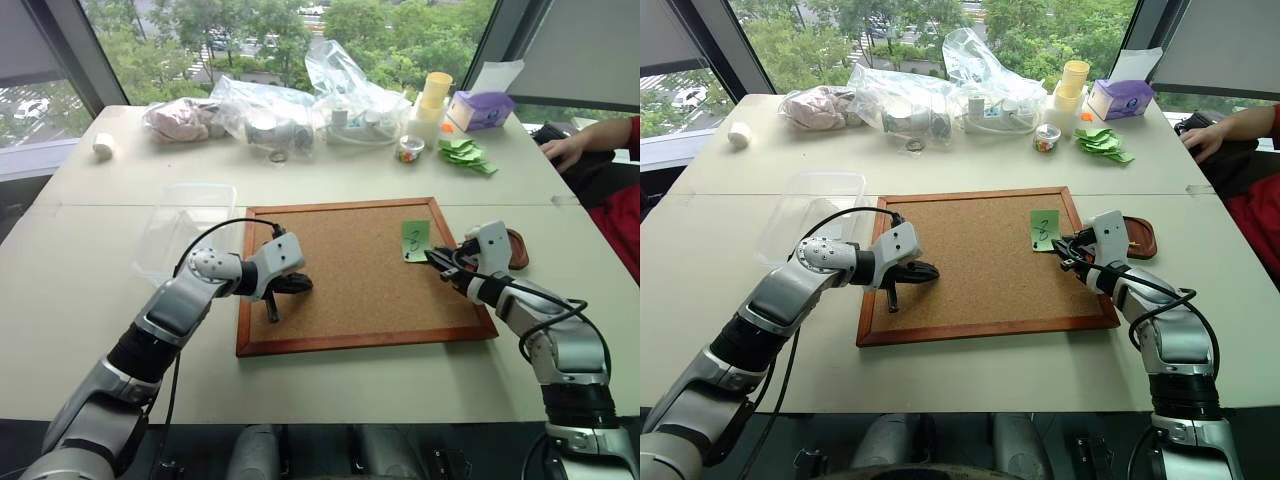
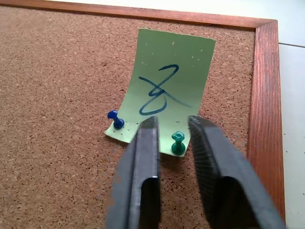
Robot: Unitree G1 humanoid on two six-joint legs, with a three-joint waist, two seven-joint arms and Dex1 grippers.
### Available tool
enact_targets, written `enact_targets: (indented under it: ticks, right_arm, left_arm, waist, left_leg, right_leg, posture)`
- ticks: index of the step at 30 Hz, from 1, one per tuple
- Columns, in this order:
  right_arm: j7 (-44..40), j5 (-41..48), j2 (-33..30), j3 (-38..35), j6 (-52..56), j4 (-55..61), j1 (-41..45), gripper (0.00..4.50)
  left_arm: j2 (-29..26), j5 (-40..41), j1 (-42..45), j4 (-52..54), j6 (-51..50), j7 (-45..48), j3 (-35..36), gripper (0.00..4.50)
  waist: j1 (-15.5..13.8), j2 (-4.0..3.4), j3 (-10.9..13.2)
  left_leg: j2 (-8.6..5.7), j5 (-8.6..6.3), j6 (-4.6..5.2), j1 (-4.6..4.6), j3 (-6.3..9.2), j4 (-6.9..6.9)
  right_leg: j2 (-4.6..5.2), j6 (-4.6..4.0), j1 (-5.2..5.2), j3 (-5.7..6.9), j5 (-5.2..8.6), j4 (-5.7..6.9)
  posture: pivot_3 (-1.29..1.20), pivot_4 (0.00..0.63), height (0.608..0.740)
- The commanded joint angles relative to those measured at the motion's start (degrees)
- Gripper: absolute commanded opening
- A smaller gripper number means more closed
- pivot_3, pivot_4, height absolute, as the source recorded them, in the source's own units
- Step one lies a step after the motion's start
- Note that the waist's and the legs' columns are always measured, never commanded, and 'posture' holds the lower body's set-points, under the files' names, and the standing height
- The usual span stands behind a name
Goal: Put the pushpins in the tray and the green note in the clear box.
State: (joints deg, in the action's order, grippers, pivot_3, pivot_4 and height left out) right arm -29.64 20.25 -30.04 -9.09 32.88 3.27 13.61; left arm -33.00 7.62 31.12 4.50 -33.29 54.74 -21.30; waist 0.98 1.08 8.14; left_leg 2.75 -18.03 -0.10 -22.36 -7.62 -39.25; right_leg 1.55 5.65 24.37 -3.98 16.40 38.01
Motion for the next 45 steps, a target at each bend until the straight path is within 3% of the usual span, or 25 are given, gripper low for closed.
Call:
enact_targets:
  ticks: [1,22,28,40,43,45]
  right_arm:
    - [-0.20,0.47,0.64,-0.75,-0.83,0.38,0.04,0.04]
    - [2.10,5.48,3.12,-9.08,-5.52,4.62,-0.68,0.04]
    - [9.26,-0.40,-1.12,-12.67,-7.20,-6.10,2.90,0.04]
    - [9.12,-3.20,-3.00,-11.53,-8.49,-18.21,6.96,0.04]
    - [9.33,-3.51,-3.12,-11.87,-9.31,-19.48,7.72,0.94]
    - [9.45,-3.36,-3.10,-12.14,-9.59,-19.53,7.90,1.94]
  left_arm:
    - [0.06,-0.47,-0.08,0.03,-0.10,-0.15,0.55,0.00]
    - [-0.53,-1.09,-0.25,-0.16,0.41,1.03,-0.23,0.00]
    - [-0.33,-1.15,-0.04,-0.26,0.56,1.41,-0.29,0.00]
    - [0.19,-1.48,0.03,-0.63,0.89,1.60,-0.23,0.00]
    - [0.09,-1.48,-0.23,-0.36,0.64,1.48,-0.12,0.00]
    - [0.05,-1.50,-0.35,-0.23,0.55,1.42,-0.10,0.00]
  waist:
    - [0.00,0.00,0.00]
    - [0.01,0.00,0.00]
    - [0.05,0.00,0.00]
    - [0.12,-0.01,0.00]
    - [0.10,-0.01,0.00]
    - [0.11,-0.01,0.00]
  left_leg:
    - [0.00,0.00,0.00,0.00,0.00,0.00]
    - [0.00,0.00,0.00,0.00,0.00,0.00]
    - [-0.01,0.01,-0.02,0.00,-0.02,0.00]
    - [0.00,0.03,-0.06,0.02,-0.03,0.01]
    - [0.00,0.04,-0.06,0.02,-0.03,0.01]
    - [0.00,0.04,-0.06,0.02,-0.03,0.01]
  right_leg:
    - [0.00,0.00,0.00,0.00,0.00,0.00]
    - [0.00,0.00,0.00,0.00,0.00,0.00]
    - [0.02,0.00,0.00,0.00,0.00,0.00]
    - [0.00,0.00,0.00,-0.02,0.00,0.00]
    - [0.00,0.00,0.00,-0.02,0.00,0.00]
    - [0.01,0.00,0.00,-0.02,0.00,0.00]
  posture:
    - [0.00,0.150,0.738]
    - [0.00,0.150,0.738]
    - [0.00,0.150,0.738]
    - [0.00,0.150,0.738]
    - [0.00,0.150,0.738]
    - [0.00,0.150,0.738]
